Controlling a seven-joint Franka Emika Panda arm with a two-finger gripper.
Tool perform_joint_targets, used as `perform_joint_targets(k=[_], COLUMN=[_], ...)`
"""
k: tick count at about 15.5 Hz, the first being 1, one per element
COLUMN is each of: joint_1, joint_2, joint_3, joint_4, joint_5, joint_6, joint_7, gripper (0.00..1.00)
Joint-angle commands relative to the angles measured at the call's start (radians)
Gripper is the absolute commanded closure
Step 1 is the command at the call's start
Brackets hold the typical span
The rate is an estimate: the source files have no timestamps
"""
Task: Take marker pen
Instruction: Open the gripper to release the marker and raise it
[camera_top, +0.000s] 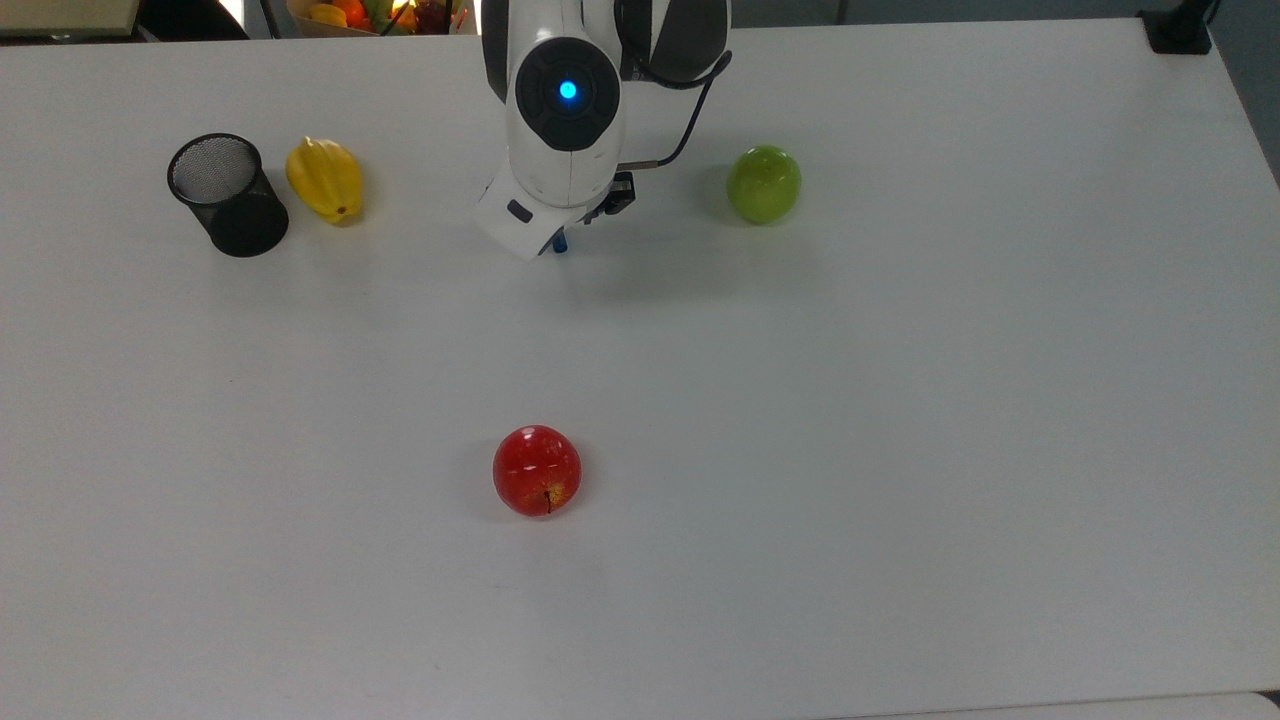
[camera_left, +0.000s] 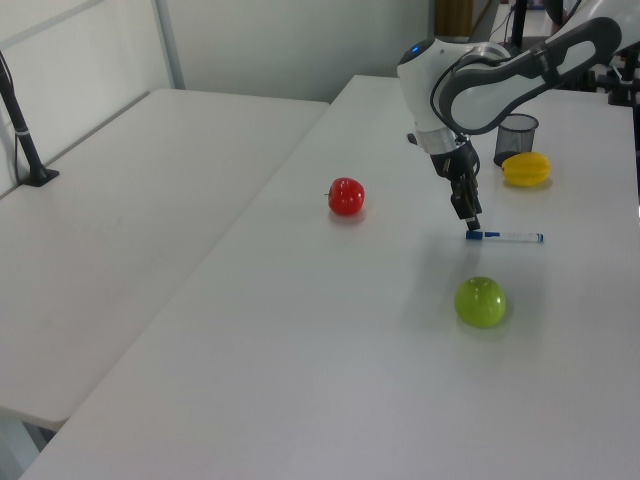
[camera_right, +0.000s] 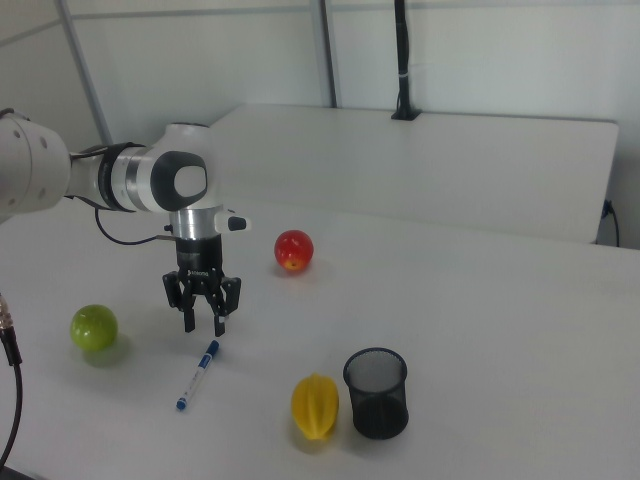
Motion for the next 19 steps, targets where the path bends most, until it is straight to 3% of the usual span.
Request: perform_joint_targets(k=[1,5,15,19], joint_1=[0.004,-0.034,-0.146,-0.131], joint_2=[-0.058,-0.167,-0.395,-0.421], joint_3=[0.0,-0.002,-0.037,-0.121], joint_4=[-0.004,-0.004,-0.003,0.008], joint_5=[-0.022,-0.019,0.039,0.104], joint_6=[0.006,-0.002,-0.071,-0.106], joint_7=[0.066,0.08,0.066,0.051], gripper=[0.32,0.0,0.0,0.0])
